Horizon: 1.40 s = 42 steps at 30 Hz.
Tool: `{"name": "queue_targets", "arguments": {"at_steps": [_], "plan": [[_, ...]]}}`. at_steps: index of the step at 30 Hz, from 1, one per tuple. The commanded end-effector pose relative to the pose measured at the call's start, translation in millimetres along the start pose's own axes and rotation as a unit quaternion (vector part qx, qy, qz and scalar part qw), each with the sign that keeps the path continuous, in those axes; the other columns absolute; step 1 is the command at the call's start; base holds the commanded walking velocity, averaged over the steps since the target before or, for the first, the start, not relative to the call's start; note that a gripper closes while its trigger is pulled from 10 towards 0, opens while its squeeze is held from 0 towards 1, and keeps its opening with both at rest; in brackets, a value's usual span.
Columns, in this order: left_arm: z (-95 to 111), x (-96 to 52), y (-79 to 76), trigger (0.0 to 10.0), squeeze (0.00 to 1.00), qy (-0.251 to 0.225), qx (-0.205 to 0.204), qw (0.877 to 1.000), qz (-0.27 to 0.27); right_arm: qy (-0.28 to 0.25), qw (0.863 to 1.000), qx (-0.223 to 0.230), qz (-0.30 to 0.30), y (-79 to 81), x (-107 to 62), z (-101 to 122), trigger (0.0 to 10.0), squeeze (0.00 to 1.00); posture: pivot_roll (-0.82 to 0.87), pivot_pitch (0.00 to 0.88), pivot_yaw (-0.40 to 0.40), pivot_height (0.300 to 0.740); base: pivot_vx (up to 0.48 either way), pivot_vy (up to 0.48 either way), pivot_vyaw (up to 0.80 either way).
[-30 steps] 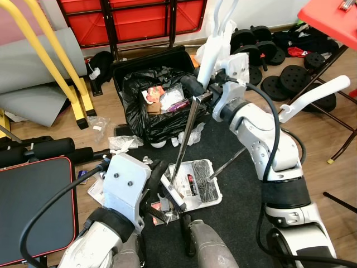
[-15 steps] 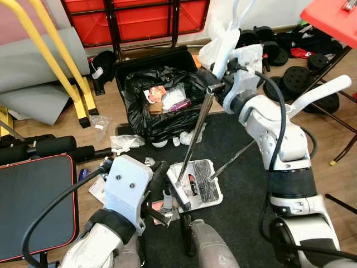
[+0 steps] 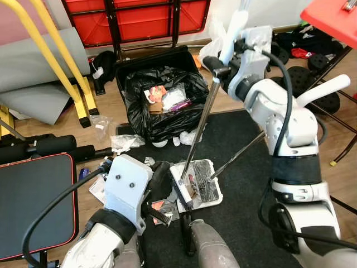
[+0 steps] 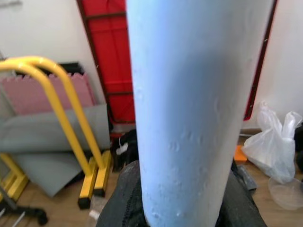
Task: Sweep floor
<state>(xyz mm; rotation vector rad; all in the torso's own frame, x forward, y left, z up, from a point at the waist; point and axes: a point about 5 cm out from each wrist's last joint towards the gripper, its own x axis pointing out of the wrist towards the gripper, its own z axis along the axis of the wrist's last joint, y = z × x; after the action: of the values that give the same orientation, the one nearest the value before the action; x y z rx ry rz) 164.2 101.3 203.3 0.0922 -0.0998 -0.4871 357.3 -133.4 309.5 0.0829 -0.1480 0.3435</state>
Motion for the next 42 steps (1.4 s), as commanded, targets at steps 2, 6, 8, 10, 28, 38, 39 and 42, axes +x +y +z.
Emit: {"name": "queue_targets", "arguments": {"at_steps": [2,6,8,10,28,38,39,42], "plan": [[-1.9,-0.5,-3.4,10.0,0.00,0.003,-0.009,1.000,-0.015,-0.018,0.999,0.036,0.008,0.5,0.1,10.6,10.0,0.00,-0.06,0.298,-0.062,0.740,0.000,0.000,0.00],[-1.8,-0.4,-3.6,10.0,0.00,0.003,-0.011,1.000,-0.015,-0.031,0.997,0.068,0.021,3.7,1.2,18.2,10.0,0.00,-0.06,0.298,-0.063,0.740,0.000,0.000,0.00],[-1.8,-0.4,-3.6,10.0,0.00,0.002,-0.012,1.000,-0.015,-0.027,0.996,0.078,0.026,6.0,1.6,15.1,10.0,0.00,-0.06,0.298,-0.063,0.740,0.000,0.000,0.00],[-1.8,-0.4,-3.7,10.0,0.00,0.002,-0.012,1.000,-0.015,-0.010,0.996,0.082,0.028,9.1,1.4,4.2,10.0,0.00,-0.06,0.298,-0.063,0.740,0.000,0.000,0.00],[-0.7,-1.7,-4.0,10.0,0.00,0.003,-0.014,1.000,-0.014,0.034,0.997,-0.055,-0.032,-7.1,-3.5,-39.2,10.0,0.00,-0.05,0.308,-0.065,0.740,0.000,0.000,0.00],[-1.2,-0.1,-3.0,10.0,0.00,0.002,-0.014,1.000,-0.014,0.022,0.997,-0.058,-0.034,-7.4,-2.6,-25.3,10.0,0.00,-0.06,0.303,-0.066,0.740,0.000,0.000,0.00],[-1.3,0.0,-3.0,10.0,0.00,0.002,-0.013,1.000,-0.014,0.028,0.998,-0.055,-0.032,-6.6,-2.8,-25.5,10.0,0.00,-0.06,0.302,-0.066,0.740,0.000,0.000,0.00],[-1.4,0.1,-3.0,10.0,0.00,0.002,-0.013,1.000,-0.014,0.034,0.997,-0.059,-0.034,-6.9,-3.0,-25.5,10.0,0.00,-0.06,0.302,-0.066,0.740,0.000,0.000,0.00]]}}
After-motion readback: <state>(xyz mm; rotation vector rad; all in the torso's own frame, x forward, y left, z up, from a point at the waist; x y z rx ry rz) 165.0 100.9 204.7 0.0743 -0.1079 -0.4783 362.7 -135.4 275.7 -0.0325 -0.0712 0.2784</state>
